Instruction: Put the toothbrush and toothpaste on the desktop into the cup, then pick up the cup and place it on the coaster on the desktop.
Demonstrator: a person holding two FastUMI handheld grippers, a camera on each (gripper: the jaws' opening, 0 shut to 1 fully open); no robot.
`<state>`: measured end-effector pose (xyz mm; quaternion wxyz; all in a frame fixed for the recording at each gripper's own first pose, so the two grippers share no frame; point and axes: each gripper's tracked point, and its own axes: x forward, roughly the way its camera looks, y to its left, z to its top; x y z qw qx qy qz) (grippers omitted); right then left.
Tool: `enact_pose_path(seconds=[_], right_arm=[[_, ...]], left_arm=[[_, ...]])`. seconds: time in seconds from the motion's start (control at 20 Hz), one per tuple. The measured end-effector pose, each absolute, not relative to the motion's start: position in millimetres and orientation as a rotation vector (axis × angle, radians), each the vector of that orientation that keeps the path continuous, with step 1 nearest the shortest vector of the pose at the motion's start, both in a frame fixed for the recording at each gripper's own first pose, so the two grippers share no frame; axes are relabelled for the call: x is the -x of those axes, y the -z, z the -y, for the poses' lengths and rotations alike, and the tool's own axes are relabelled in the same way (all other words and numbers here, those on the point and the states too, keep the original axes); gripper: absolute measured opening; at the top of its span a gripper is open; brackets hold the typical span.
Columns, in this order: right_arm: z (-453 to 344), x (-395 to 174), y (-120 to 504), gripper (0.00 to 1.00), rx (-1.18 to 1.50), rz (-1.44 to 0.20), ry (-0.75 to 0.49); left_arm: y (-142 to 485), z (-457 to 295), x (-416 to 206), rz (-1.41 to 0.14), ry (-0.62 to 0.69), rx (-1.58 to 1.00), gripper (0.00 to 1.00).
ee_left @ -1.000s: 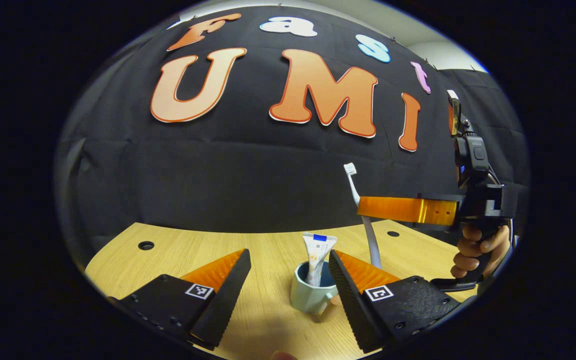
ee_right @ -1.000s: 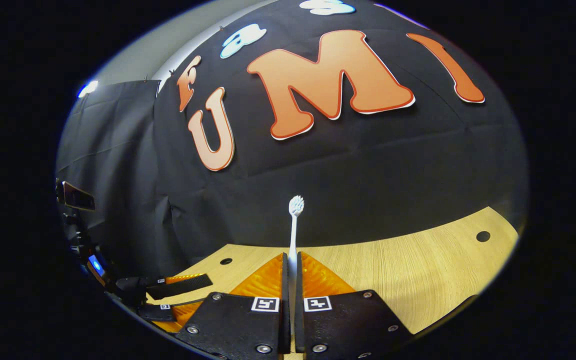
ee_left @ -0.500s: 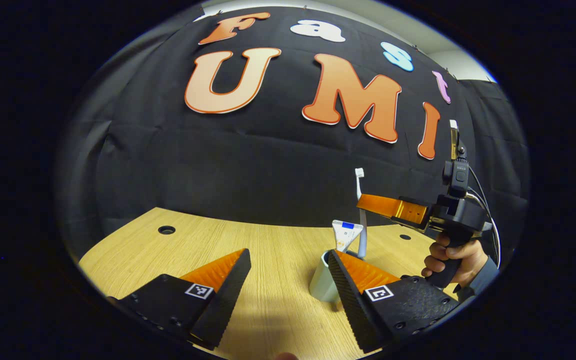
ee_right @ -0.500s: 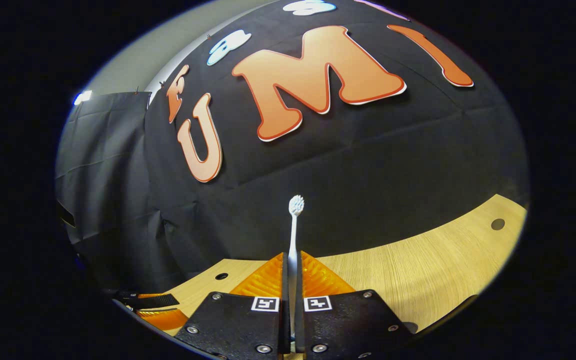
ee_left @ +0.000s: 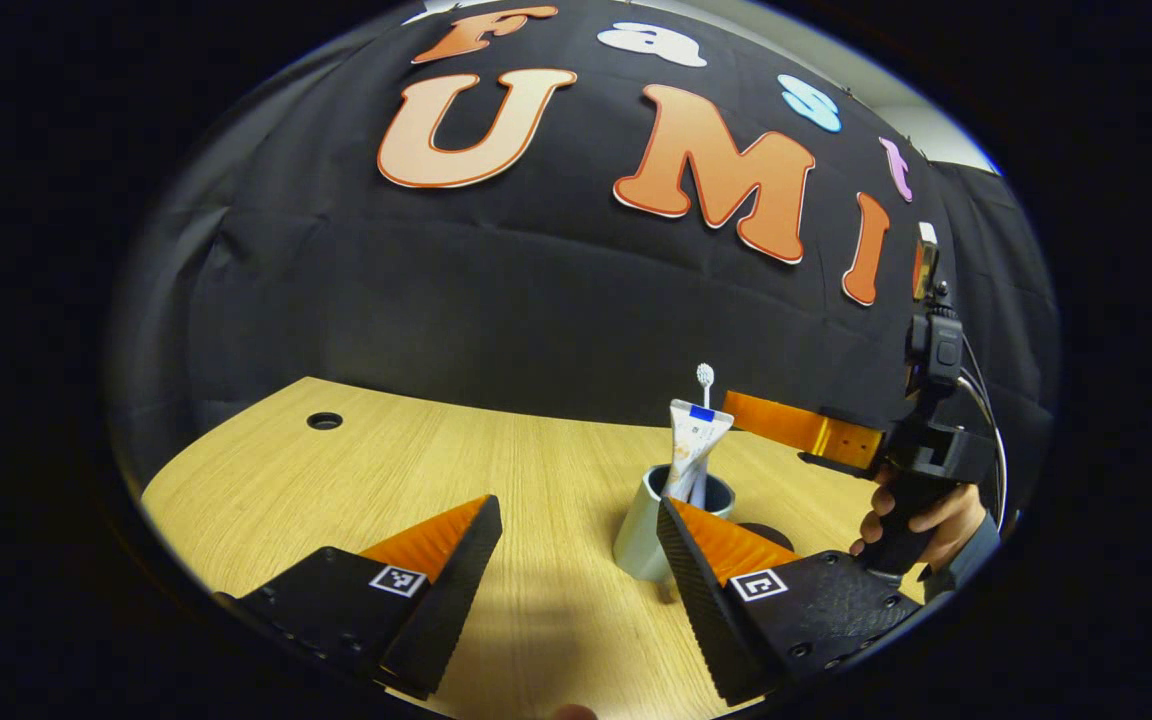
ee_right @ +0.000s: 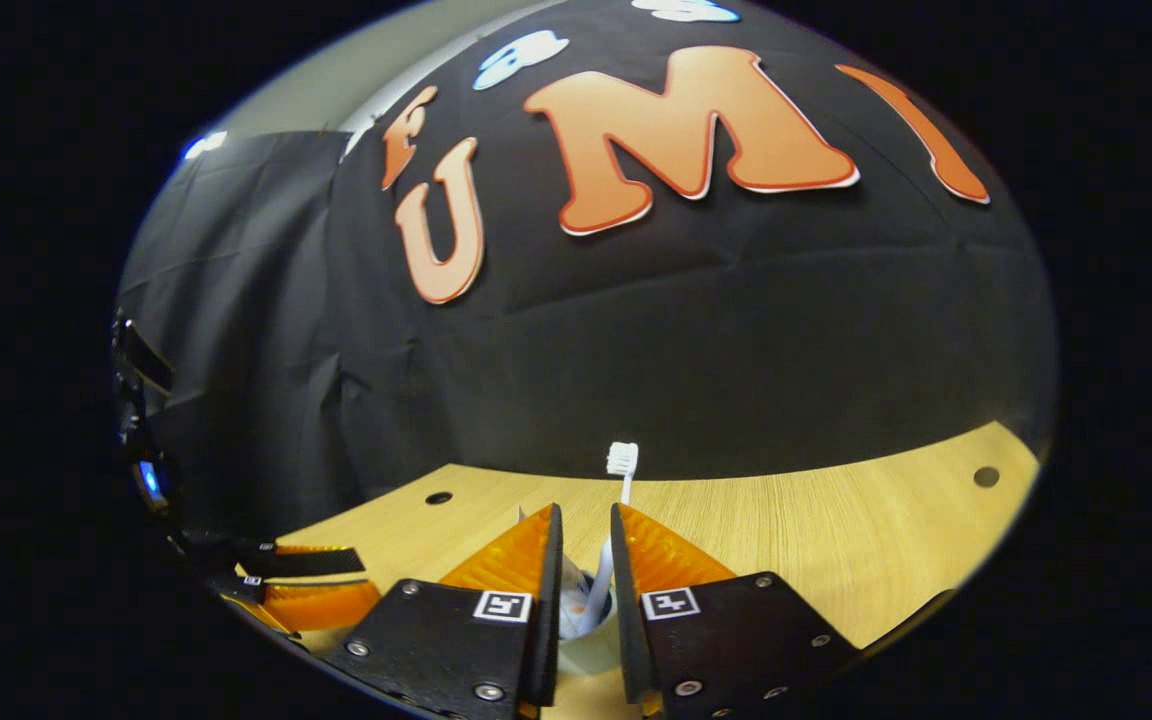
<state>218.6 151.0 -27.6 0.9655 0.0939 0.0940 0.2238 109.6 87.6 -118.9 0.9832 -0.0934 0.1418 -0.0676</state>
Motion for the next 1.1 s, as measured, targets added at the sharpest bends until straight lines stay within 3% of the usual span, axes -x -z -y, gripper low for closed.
enact_pose_path(seconds=[0.1,0.15,0.2,0.35,0.45,0.65,1.1], right_arm=[[-138,-205,16,0.39,-0.142,-0.168,-0.460],[-132,-200,9,0.55,-0.123,-0.154,-0.458],[-126,-196,2,0.54,-0.116,-0.142,-0.449],[-103,-188,-10,0.80,-0.121,-0.128,-0.405],[-88,-180,-11,0.90,-0.119,-0.122,-0.377],[-63,-161,-13,0.96,-0.104,-0.105,-0.342],[-13,-107,-20,0.97,-0.073,-0.057,-0.297]], left_arm=[[114,-76,-111,-0.286,0.147,0.178,0.94],[109,-70,-112,-0.282,0.152,0.171,0.94],[104,-64,-114,-0.279,0.158,0.160,0.94],[96,-41,-118,-0.310,0.168,0.120,0.94],[95,-30,-122,-0.346,0.172,0.095,0.95],[103,-14,-131,-0.483,0.170,0.086,0.97],[147,13,-150,-0.779,0.166,-0.010,0.98]])
